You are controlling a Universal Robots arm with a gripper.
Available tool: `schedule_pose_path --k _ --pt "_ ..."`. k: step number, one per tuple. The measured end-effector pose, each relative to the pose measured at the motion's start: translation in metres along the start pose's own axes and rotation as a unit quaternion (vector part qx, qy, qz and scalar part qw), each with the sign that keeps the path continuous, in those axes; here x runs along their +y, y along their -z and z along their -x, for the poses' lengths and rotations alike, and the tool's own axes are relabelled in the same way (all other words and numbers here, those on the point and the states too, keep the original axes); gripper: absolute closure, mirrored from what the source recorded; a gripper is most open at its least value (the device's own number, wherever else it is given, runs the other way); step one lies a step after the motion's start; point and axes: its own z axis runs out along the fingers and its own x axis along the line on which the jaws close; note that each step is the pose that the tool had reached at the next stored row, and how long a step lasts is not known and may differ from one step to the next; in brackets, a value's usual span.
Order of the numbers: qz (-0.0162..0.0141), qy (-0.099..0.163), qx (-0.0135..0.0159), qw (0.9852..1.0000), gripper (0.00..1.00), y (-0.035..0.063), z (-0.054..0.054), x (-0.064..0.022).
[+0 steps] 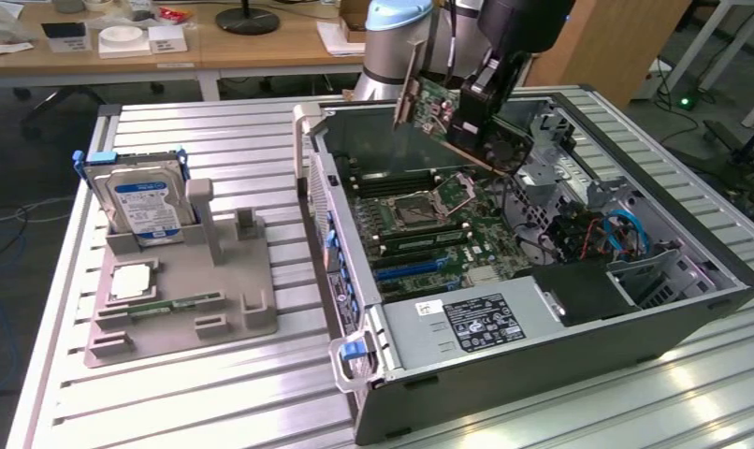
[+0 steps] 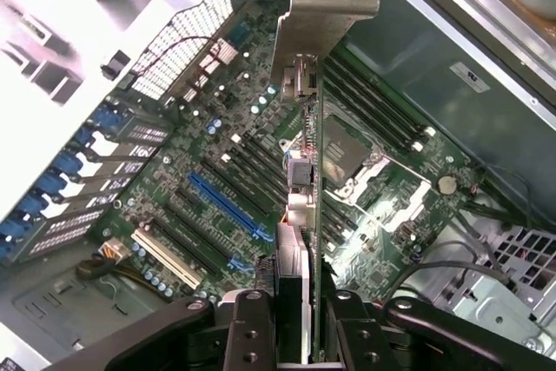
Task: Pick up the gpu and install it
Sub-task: 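Insert the gpu into the slot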
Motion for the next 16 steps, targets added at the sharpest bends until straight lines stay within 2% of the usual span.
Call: schedule_pose_path --k 9,16 --pt "0.0 0.043 0.0027 0.9991 0.73 0.0001 -0.0009 -0.001" --pt "-0.0001 0.082 0.0051 0.9966 0.73 0.0001 -0.0014 -0.0017"
